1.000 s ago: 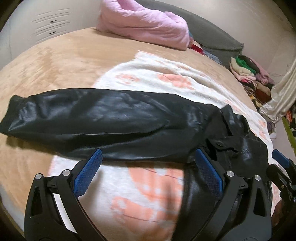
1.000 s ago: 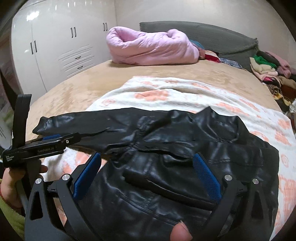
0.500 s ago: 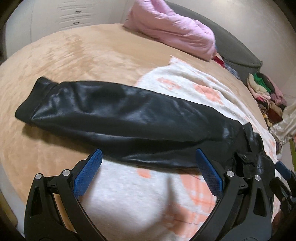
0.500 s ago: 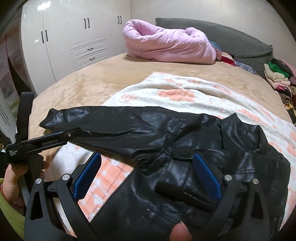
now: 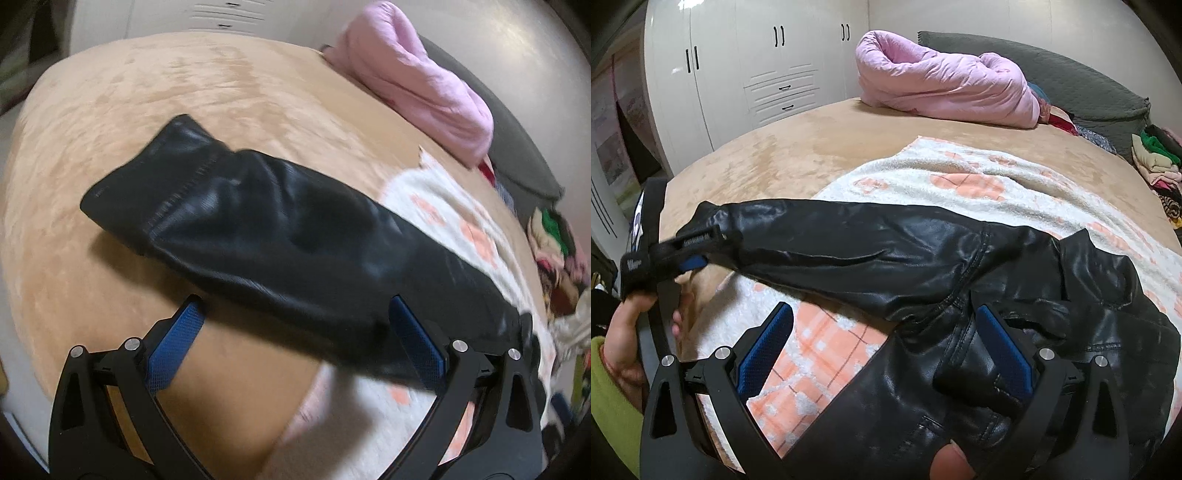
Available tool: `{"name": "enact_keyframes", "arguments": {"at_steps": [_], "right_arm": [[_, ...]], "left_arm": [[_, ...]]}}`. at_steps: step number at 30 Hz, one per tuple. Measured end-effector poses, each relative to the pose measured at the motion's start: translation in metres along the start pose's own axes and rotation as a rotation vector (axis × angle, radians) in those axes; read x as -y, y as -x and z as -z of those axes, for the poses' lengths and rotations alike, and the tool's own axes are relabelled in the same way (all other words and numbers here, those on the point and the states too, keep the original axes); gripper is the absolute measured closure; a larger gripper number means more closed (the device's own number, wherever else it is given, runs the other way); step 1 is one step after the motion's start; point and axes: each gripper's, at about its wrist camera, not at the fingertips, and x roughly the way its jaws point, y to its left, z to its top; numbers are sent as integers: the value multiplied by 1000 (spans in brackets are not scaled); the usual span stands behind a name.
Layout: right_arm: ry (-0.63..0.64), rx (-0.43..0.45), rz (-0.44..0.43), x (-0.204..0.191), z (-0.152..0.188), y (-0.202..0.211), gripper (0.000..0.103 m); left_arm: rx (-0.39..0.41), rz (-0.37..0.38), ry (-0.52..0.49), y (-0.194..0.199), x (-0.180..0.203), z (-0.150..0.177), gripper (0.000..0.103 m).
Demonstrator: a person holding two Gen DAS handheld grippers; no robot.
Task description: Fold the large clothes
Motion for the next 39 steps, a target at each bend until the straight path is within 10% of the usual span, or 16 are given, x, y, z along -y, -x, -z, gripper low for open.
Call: {"name": "enact_keyframes", "arguments": {"at_steps": [6,8,10,13,29,39], "right_arm": [[-38,-15,16,15,9,-3,4],[-63,-17,20,23,11,-2,4],[-78,-12,24,29,14,0,4],[-96,-6,33,39,18,4,4],[-264,65,94,106,48,56,4],[-398,143,125,160,79,102,4]], "left_arm": [[59,11,74,-8,-14,-15,11],[74,-8,87,-10,-15,-20,28],[85,-12,91,-10,-18,-26,72],[103,55,95,-3,-20,-32,95],[316,256,-118,120,93,-36,103],[311,393,-298,159,196,-4,103]]}}
